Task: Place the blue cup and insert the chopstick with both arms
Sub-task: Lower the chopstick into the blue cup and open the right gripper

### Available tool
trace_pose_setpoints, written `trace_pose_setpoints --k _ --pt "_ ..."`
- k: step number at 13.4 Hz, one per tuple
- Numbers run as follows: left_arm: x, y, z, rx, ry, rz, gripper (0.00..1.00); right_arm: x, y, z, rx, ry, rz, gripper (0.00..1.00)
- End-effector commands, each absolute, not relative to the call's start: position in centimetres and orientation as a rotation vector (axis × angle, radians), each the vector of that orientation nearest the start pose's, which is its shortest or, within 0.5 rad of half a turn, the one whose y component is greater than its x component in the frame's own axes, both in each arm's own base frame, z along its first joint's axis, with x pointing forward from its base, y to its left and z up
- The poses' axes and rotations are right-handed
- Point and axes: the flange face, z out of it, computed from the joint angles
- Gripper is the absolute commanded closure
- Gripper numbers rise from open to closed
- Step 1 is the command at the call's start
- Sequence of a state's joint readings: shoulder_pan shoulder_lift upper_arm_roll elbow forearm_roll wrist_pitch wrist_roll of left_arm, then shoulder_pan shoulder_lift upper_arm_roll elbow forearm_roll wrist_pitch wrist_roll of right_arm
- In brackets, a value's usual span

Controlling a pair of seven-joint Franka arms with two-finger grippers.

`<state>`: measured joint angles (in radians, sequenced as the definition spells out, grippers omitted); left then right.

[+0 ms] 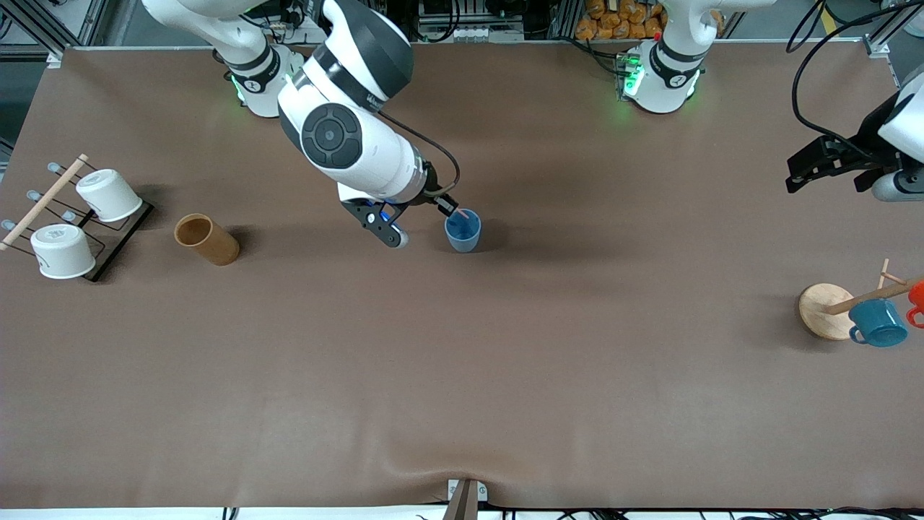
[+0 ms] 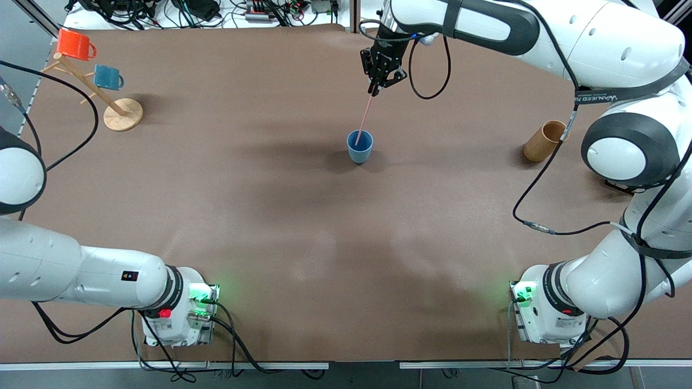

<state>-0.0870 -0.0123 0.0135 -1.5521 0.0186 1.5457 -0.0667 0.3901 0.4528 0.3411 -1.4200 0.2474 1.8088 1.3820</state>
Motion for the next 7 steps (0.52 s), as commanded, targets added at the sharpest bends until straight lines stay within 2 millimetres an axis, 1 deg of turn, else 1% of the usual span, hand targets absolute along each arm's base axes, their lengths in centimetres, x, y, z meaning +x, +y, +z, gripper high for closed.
trace_pose_setpoints --k 1,2,3,4,6,7 --pt "53.9 -4.1 64.4 -3.133 0.002 -0.011 0.0 50.9 45.4 44.1 -2.751 1.098 0.475 1.0" --pt "53.9 -4.2 64.4 -3.133 0.004 -0.011 0.0 50.8 45.4 43.8 -2.771 1.098 0.451 0.93" --pt "53.9 -4.2 64.4 -3.133 0.004 -0.011 0.0 50.9 45.4 43.6 -2.772 1.12 0.45 0.49" --pt "53.9 -4.2 64.4 -3.133 0.004 -0.011 0.0 51.0 45.3 43.4 -2.761 1.167 0.456 0.0" --pt "53.9 -4.2 64.3 -3.133 0.004 -0.008 0.0 51.0 45.5 42.8 -2.767 1.195 0.441 0.0" --pt "53.9 -4.2 64.4 -3.133 0.004 -0.011 0.0 50.6 45.9 42.7 -2.776 1.191 0.436 0.0"
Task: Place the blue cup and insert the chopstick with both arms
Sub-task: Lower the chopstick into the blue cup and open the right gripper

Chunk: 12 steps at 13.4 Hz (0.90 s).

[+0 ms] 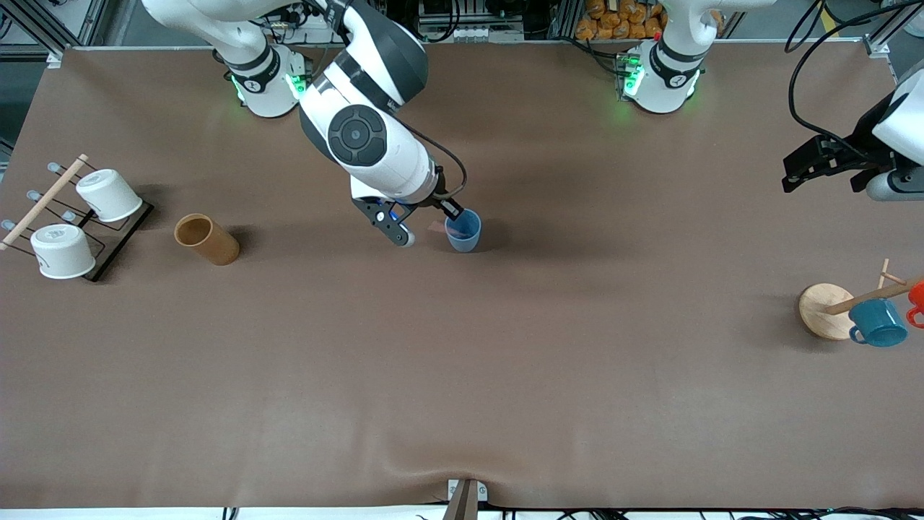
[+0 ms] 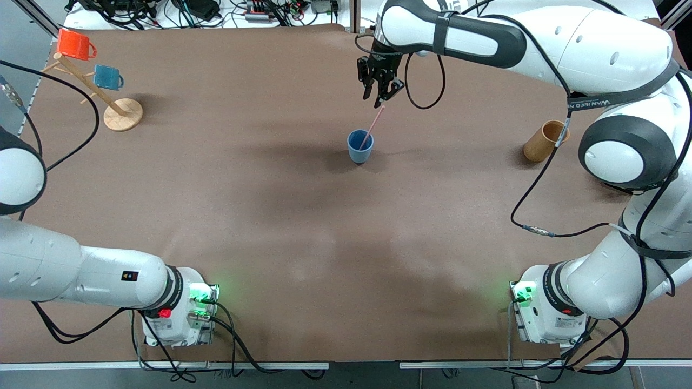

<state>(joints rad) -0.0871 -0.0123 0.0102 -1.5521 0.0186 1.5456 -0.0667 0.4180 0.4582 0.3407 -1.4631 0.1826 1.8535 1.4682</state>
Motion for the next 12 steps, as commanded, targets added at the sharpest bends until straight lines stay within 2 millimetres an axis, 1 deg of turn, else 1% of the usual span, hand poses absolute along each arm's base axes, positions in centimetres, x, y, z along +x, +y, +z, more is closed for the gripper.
trace_pose_setpoints --k 1,3,4,5,6,8,10,11,12 --pt "53.9 -4.3 64.4 -3.133 0.007 -0.011 0.0 50.7 45.9 42.6 -2.776 1.196 0.436 0.0" --pt "53.8 -4.4 64.4 -3.133 0.009 -0.013 0.0 51.5 45.0 43.4 -2.762 1.207 0.432 0.0" --pt "53.9 -4.4 64.4 -3.133 0.009 -0.013 0.0 51.7 44.6 43.7 -2.763 1.214 0.434 0.0" --pt "53.8 -4.4 64.4 -3.133 0.014 -0.011 0.0 51.6 44.4 44.5 -2.778 1.212 0.445 0.0" --pt "53.9 -4.3 64.4 -3.133 0.009 -0.013 0.0 52.2 43.5 45.5 -2.785 1.226 0.468 0.0" --pt "53.9 -4.3 64.4 -3.132 0.009 -0.016 0.0 54.4 40.1 47.3 -2.768 1.296 0.519 0.0" --pt "53.9 -4.3 64.4 -3.133 0.007 -0.013 0.0 54.6 38.7 49.2 -2.779 1.355 0.528 0.0" --pt "53.9 -4.3 64.4 -3.132 0.007 -0.013 0.0 54.8 38.1 49.9 -2.787 1.366 0.522 0.0" --pt "53.9 -4.3 64.4 -3.132 0.009 -0.013 0.0 55.1 37.4 50.3 -2.813 1.343 0.484 0.0"
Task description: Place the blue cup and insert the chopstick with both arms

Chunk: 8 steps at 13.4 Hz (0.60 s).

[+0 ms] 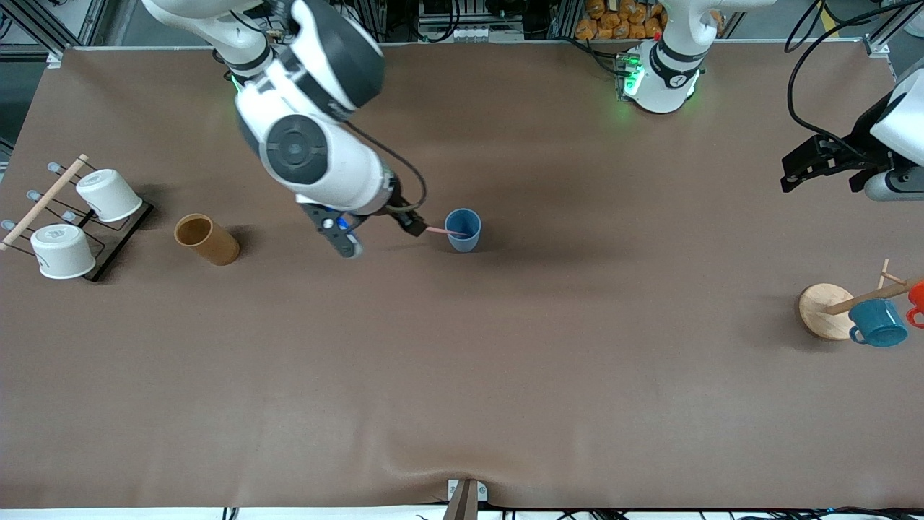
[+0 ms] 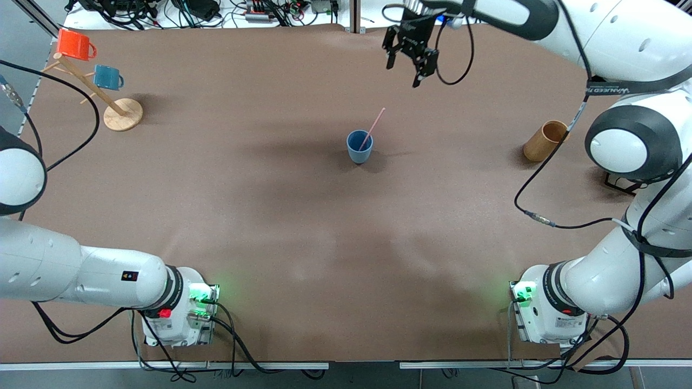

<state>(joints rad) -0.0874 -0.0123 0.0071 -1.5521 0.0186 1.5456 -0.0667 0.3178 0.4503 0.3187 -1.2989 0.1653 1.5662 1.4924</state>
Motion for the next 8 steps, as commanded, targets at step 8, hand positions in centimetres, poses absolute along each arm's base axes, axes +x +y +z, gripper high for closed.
trace_pose_setpoints --k 8 --pt "53.5 -4.1 64.7 -3.13 -0.001 -0.018 0.0 57.6 30.3 55.7 -2.949 0.863 0.372 0.0"
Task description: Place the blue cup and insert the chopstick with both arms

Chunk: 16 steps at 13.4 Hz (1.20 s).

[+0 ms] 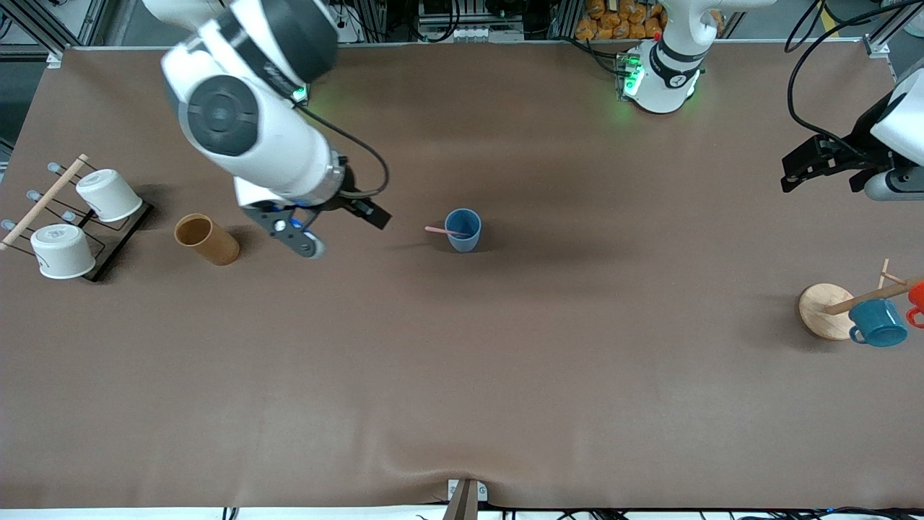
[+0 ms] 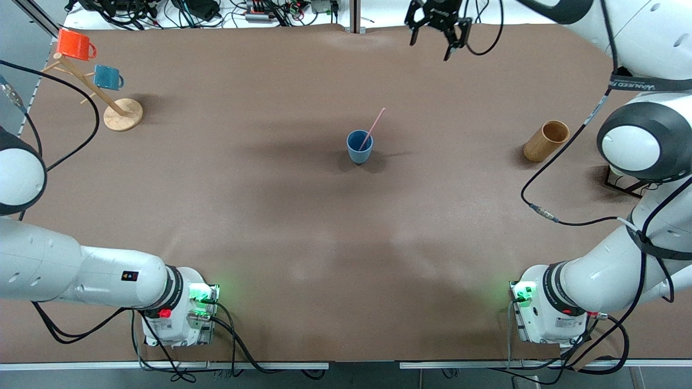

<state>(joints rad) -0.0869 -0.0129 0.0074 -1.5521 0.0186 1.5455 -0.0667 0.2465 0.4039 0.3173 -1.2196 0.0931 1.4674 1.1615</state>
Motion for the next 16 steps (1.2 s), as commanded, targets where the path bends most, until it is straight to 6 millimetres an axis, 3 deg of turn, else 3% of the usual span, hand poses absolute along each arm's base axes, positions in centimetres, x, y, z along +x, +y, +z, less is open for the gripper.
trace_pose_setpoints --k 1,4,7,12,16 --pt "53.4 -4.0 64.8 -3.13 -0.001 -0.016 0.0 58.1 29.0 55.9 -2.963 0.811 0.368 0.0" --pt "53.3 -4.0 64.8 -3.13 -0.001 -0.006 0.0 59.3 25.3 57.1 -2.997 0.585 0.321 0.0" --pt "52.9 -4.1 65.2 -3.13 0.001 -0.006 0.0 61.0 20.0 58.4 -3.014 0.439 0.304 0.0" --pt "52.8 -4.2 65.3 -3.13 0.006 -0.004 0.0 62.9 12.1 58.0 -3.056 0.288 0.29 0.0" --pt "52.8 -4.3 65.3 -3.13 0.008 -0.002 0.0 63.6 7.1 57.9 -3.085 0.197 0.28 0.0"
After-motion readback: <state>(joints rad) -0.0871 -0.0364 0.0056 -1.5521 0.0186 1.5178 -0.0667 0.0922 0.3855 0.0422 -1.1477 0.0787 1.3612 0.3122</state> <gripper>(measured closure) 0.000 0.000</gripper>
